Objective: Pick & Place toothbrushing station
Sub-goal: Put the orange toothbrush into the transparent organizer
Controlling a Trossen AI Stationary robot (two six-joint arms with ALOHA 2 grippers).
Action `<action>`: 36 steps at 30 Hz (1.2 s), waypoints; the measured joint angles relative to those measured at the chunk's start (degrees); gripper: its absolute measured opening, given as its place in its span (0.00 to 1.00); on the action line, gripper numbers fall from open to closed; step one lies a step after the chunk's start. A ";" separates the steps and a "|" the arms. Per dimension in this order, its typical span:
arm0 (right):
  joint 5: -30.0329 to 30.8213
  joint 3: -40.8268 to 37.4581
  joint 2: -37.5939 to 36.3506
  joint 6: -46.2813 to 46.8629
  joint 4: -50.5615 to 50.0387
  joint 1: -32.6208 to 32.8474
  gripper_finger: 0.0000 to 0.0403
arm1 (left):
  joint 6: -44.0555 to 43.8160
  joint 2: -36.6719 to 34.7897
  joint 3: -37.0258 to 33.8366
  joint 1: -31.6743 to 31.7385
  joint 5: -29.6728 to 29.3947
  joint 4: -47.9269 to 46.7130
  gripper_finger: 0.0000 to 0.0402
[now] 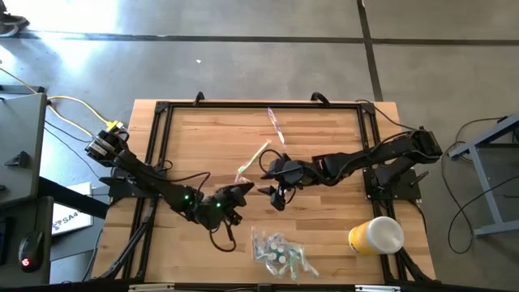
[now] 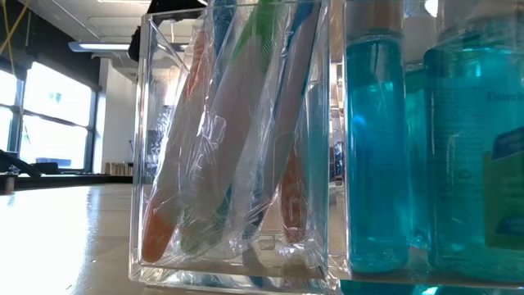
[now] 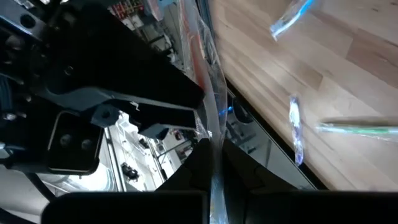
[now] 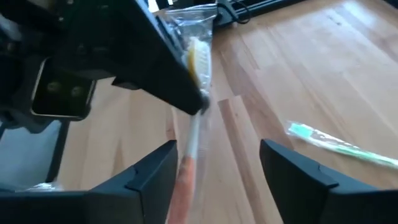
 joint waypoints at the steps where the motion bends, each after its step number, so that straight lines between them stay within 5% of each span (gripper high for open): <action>1: -0.31 0.00 0.00 0.00 0.05 -0.03 0.53 | 0.06 0.01 -0.01 0.01 -0.01 0.11 0.01; 15: -4.95 0.00 0.40 -1.51 -0.14 -0.03 0.22 | 2.85 0.01 -0.01 1.56 0.69 3.03 0.01; 36: -7.21 0.00 2.19 -2.78 0.99 -0.55 0.15 | 2.77 0.01 0.00 1.80 1.74 1.87 0.01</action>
